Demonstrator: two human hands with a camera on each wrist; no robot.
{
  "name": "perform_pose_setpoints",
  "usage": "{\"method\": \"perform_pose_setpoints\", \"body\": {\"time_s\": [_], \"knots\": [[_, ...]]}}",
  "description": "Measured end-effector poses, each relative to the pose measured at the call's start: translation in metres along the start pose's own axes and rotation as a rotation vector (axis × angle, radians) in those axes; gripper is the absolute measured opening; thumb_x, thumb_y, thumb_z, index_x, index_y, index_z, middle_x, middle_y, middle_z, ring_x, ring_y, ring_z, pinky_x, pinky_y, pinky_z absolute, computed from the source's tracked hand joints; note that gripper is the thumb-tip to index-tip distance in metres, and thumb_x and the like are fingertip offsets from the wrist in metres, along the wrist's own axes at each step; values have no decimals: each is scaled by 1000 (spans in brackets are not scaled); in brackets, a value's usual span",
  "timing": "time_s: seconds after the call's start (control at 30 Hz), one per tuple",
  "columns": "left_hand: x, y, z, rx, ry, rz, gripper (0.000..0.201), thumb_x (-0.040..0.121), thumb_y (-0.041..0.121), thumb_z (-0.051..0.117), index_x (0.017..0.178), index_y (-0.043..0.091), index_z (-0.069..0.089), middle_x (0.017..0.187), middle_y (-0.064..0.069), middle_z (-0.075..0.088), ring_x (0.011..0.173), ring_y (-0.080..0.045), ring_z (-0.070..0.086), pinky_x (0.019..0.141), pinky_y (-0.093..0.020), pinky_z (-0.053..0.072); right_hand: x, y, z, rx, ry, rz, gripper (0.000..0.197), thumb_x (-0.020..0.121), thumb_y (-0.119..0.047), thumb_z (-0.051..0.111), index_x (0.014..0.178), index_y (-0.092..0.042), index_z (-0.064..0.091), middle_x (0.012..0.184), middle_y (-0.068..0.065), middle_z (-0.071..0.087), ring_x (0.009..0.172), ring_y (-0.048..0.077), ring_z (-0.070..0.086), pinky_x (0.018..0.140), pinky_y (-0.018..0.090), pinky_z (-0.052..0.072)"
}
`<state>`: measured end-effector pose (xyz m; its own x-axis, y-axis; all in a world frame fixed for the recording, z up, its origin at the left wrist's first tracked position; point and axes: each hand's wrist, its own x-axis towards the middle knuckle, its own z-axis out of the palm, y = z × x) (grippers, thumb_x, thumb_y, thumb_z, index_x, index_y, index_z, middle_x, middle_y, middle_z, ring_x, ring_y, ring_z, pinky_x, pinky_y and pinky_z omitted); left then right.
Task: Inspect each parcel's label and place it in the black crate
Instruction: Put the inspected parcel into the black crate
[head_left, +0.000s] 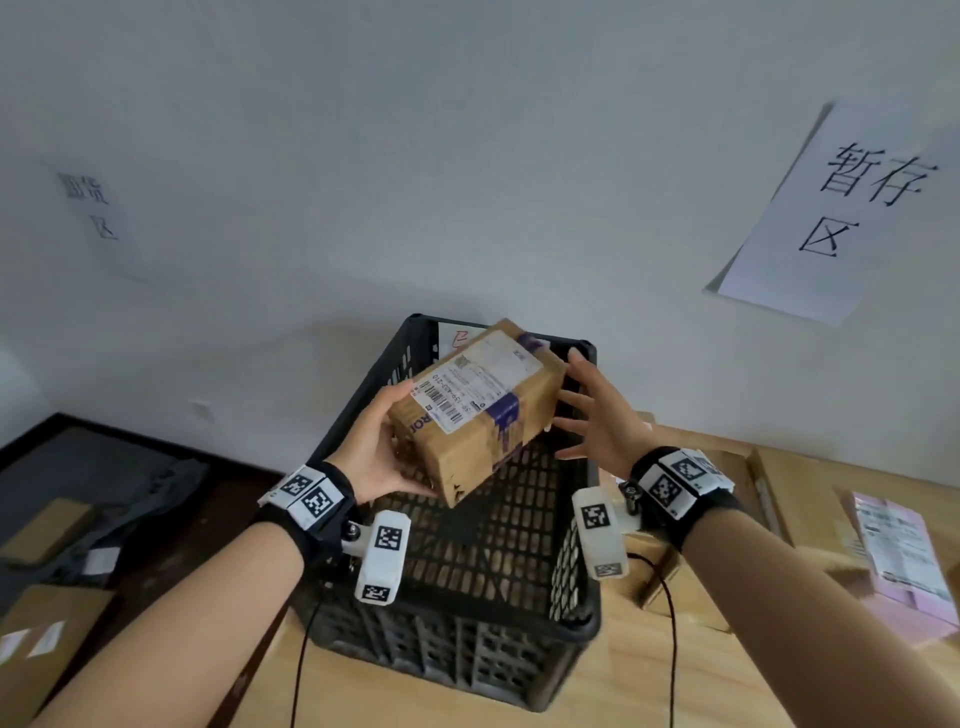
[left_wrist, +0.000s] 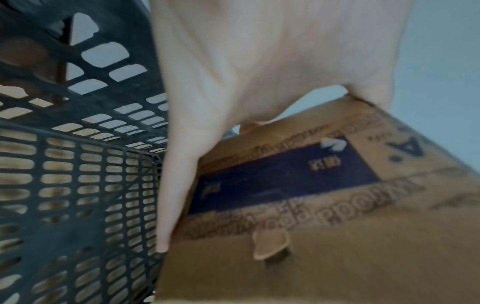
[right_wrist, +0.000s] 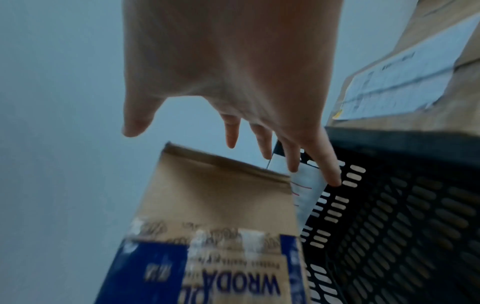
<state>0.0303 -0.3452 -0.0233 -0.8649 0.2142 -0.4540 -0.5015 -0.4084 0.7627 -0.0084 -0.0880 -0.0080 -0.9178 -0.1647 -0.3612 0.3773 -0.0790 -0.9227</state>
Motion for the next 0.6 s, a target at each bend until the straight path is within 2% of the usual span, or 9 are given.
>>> {"method": "perform_pose_setpoints", "body": {"time_s": [0.07, 0.13, 0.2, 0.3, 0.4, 0.43, 0.5, 0.57, 0.6], "knots": [[7, 3, -17, -23, 10, -17, 63, 74, 51, 58, 131, 26, 48, 130, -16, 50, 121, -43, 44, 93, -72, 35, 10, 5, 20, 4, 11, 56, 89, 65, -67, 63, 142, -38, 31, 152, 8, 27, 133, 45, 33, 98, 68, 35], [12, 3, -30, 44, -5, -53, 46, 83, 49, 53, 123, 27, 54, 126, -14, 54, 118, -43, 46, 97, -68, 35, 18, 12, 40, 10, -32, 102, 74, 71, -61, 63, 137, -39, 35, 145, 9, 33, 125, 48, 41, 91, 67, 42], [15, 3, -40, 183, 7, -94, 32, 90, 44, 47, 111, 24, 60, 110, -10, 61, 104, -36, 53, 95, -57, 40, 30, 21, 54, -2, -22, 132, 62, 80, -51, 64, 133, -37, 35, 136, 8, 42, 114, 47, 51, 85, 66, 47], [21, 4, -55, 321, -9, -197, 29, 91, 37, 48, 101, 13, 62, 94, -10, 60, 85, -26, 53, 74, -37, 40, 48, 34, 71, -2, 26, 242, 42, 89, -32, 63, 124, -21, 42, 130, 15, 50, 104, 40, 59, 82, 62, 51], [26, 6, -58, 402, -53, -280, 35, 92, 40, 48, 110, 12, 57, 99, -11, 59, 88, -26, 55, 79, -40, 43, 61, 49, 89, -159, -34, 345, 18, 97, -24, 53, 106, -9, 53, 117, 18, 54, 111, 36, 54, 89, 62, 47], [28, 7, -59, 445, -56, -302, 39, 92, 44, 48, 114, 13, 56, 100, -12, 57, 88, -29, 55, 83, -45, 43, 67, 55, 97, -250, -49, 376, 20, 97, -24, 51, 106, -7, 54, 110, 17, 55, 112, 37, 53, 90, 62, 47], [30, 8, -53, 501, -84, -349, 49, 91, 50, 47, 123, 14, 54, 102, -16, 53, 86, -33, 56, 79, -47, 48, 73, 67, 109, -434, -91, 439, 31, 97, -28, 52, 114, -2, 53, 102, 15, 57, 112, 40, 55, 92, 63, 46], [33, 8, -51, 549, -75, -410, 57, 88, 56, 48, 126, 14, 52, 105, -17, 53, 89, -35, 56, 72, -43, 48, 82, 80, 119, -549, -114, 483, 40, 95, -30, 54, 124, -1, 50, 107, 16, 57, 109, 40, 57, 92, 61, 47], [34, 9, -51, 582, -51, -441, 63, 85, 60, 49, 128, 14, 50, 109, -17, 53, 95, -36, 54, 75, -44, 47, 87, 87, 121, -565, -106, 497, 43, 95, -29, 55, 128, -2, 48, 113, 18, 56, 110, 40, 57, 92, 60, 48]]}}
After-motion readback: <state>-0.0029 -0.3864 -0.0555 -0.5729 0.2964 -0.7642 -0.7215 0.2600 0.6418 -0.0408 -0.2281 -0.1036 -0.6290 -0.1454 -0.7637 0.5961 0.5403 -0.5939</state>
